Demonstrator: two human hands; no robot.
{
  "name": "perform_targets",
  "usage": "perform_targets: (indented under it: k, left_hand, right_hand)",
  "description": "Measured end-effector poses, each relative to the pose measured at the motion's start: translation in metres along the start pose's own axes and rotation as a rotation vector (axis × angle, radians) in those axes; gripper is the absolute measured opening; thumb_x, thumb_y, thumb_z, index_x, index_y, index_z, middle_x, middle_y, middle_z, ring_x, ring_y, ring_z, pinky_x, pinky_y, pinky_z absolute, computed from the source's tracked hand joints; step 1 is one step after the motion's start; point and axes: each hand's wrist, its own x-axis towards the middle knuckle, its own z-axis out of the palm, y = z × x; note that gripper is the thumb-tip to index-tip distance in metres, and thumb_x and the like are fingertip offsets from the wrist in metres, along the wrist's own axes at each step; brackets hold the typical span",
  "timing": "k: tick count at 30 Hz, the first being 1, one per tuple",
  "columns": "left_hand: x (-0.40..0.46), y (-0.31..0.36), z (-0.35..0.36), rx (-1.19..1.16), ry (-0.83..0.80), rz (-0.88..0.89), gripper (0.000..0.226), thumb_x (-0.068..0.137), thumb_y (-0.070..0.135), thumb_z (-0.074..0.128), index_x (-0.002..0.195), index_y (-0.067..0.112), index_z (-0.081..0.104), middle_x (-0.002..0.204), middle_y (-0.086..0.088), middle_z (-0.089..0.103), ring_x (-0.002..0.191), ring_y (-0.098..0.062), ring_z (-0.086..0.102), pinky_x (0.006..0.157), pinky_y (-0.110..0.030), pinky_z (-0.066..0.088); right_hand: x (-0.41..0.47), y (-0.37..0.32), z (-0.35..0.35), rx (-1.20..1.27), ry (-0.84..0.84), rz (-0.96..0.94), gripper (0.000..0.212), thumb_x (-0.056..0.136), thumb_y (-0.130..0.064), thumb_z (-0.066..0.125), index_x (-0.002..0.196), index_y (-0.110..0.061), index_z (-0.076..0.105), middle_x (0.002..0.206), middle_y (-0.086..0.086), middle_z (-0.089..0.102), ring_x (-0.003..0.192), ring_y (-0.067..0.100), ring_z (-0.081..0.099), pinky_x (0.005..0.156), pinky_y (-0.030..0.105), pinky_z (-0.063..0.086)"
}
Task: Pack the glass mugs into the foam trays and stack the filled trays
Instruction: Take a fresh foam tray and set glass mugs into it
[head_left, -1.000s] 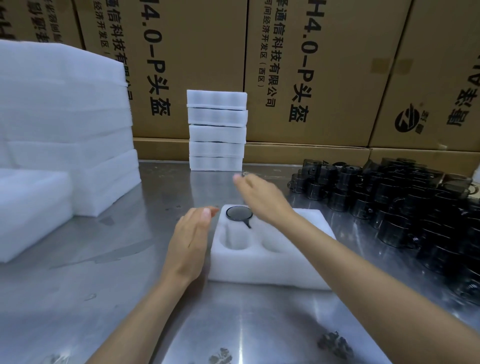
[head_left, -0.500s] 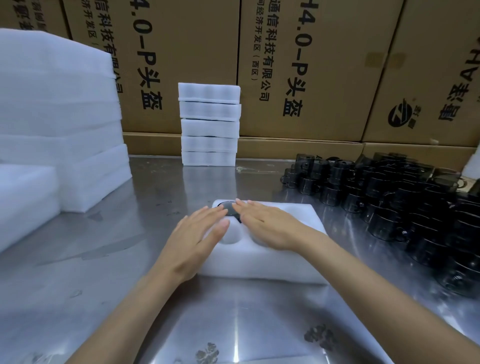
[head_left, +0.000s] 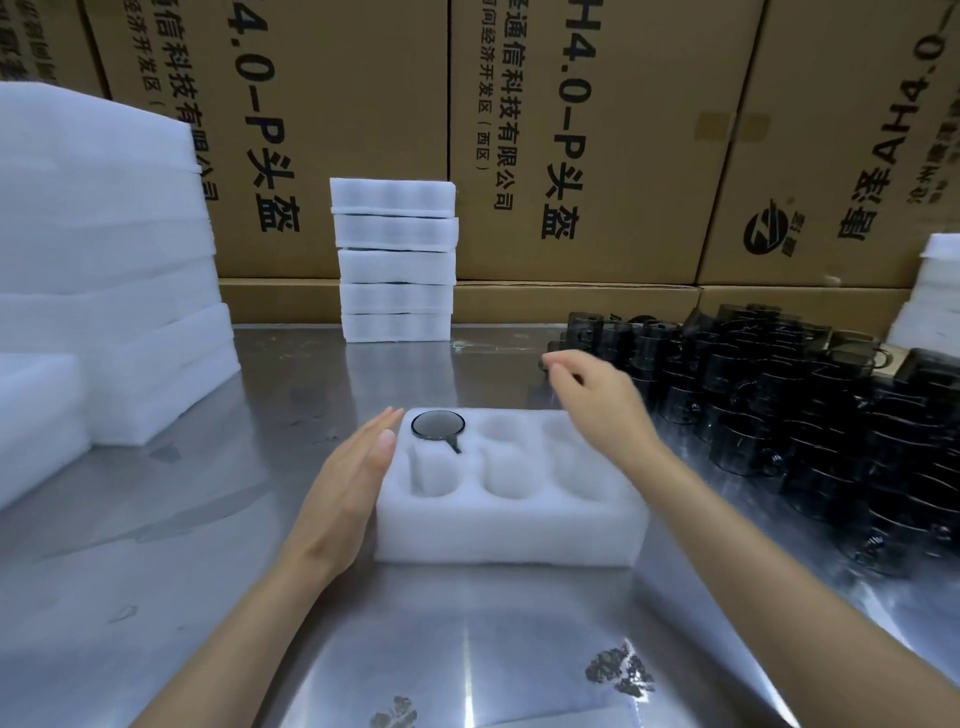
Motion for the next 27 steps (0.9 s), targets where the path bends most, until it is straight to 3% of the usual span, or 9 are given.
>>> perform_targets:
  k: [3, 6, 10, 13, 17, 22, 27]
  left_hand:
    - [0.001, 0.004, 0.001, -0.011, -0.003, 0.014, 0.038, 0.081, 0.067, 0.031, 0.105, 0.058, 0.059, 0.117, 0.043, 0.052, 0.119, 0.017, 0.042, 0.096, -0.002, 0.029]
    - [0.002, 0.003, 0.002, 0.006, -0.024, 0.026, 0.032, 0.086, 0.059, 0.037, 0.109, 0.051, 0.058, 0.12, 0.038, 0.054, 0.119, 0.015, 0.043, 0.097, -0.004, 0.03]
    - [0.002, 0.0, 0.001, 0.153, -0.049, 0.082, 0.041, 0.084, 0.057, 0.04, 0.118, 0.041, 0.056, 0.131, 0.026, 0.049, 0.126, 0.01, 0.038, 0.102, -0.008, 0.026]
    - [-0.001, 0.001, 0.001, 0.263, -0.034, 0.135, 0.055, 0.079, 0.061, 0.037, 0.118, 0.032, 0.061, 0.131, 0.017, 0.049, 0.127, 0.0, 0.04, 0.106, -0.02, 0.027]
    - [-0.002, 0.004, 0.002, 0.342, -0.029, 0.185, 0.049, 0.079, 0.061, 0.038, 0.11, 0.034, 0.064, 0.122, 0.024, 0.048, 0.119, 0.0, 0.042, 0.096, -0.005, 0.024]
    - [-0.002, 0.004, 0.001, 0.352, -0.032, 0.19, 0.046, 0.08, 0.06, 0.038, 0.109, 0.035, 0.064, 0.12, 0.024, 0.049, 0.118, -0.003, 0.044, 0.095, -0.007, 0.026]
    - [-0.002, 0.003, 0.0, 0.385, -0.048, 0.192, 0.046, 0.08, 0.061, 0.038, 0.11, 0.036, 0.062, 0.12, 0.025, 0.049, 0.117, -0.003, 0.044, 0.095, -0.007, 0.026]
  right_hand:
    - [0.021, 0.028, -0.027, -0.236, 0.124, 0.106, 0.038, 0.093, -0.027, 0.045, 0.128, -0.019, 0.056, 0.121, 0.0, 0.062, 0.107, 0.023, 0.056, 0.084, 0.037, 0.048]
    - [0.042, 0.057, -0.053, -0.577, 0.184, 0.189, 0.041, 0.092, -0.025, 0.047, 0.13, -0.01, 0.053, 0.13, 0.012, 0.055, 0.12, 0.032, 0.045, 0.09, 0.042, 0.043]
    - [0.06, 0.085, -0.078, -0.948, 0.141, 0.32, 0.041, 0.096, -0.033, 0.047, 0.126, -0.005, 0.051, 0.132, 0.015, 0.047, 0.123, 0.033, 0.035, 0.094, 0.041, 0.035]
    - [0.068, 0.095, -0.087, -0.99, 0.08, 0.401, 0.042, 0.097, -0.038, 0.046, 0.124, -0.006, 0.051, 0.129, 0.014, 0.05, 0.124, 0.032, 0.033, 0.093, 0.04, 0.033]
    - [0.071, 0.1, -0.091, -0.97, 0.109, 0.462, 0.047, 0.096, -0.042, 0.045, 0.126, -0.006, 0.049, 0.132, 0.014, 0.048, 0.126, 0.032, 0.033, 0.095, 0.041, 0.034]
    - [0.053, 0.113, -0.081, -1.011, 0.171, 0.54, 0.056, 0.083, -0.041, 0.063, 0.124, -0.007, 0.046, 0.129, 0.016, 0.043, 0.12, 0.033, 0.037, 0.095, 0.044, 0.033]
    - [0.055, 0.118, -0.088, -1.012, 0.14, 0.597, 0.047, 0.084, -0.037, 0.063, 0.118, -0.008, 0.046, 0.124, 0.018, 0.053, 0.123, 0.035, 0.037, 0.1, 0.046, 0.029]
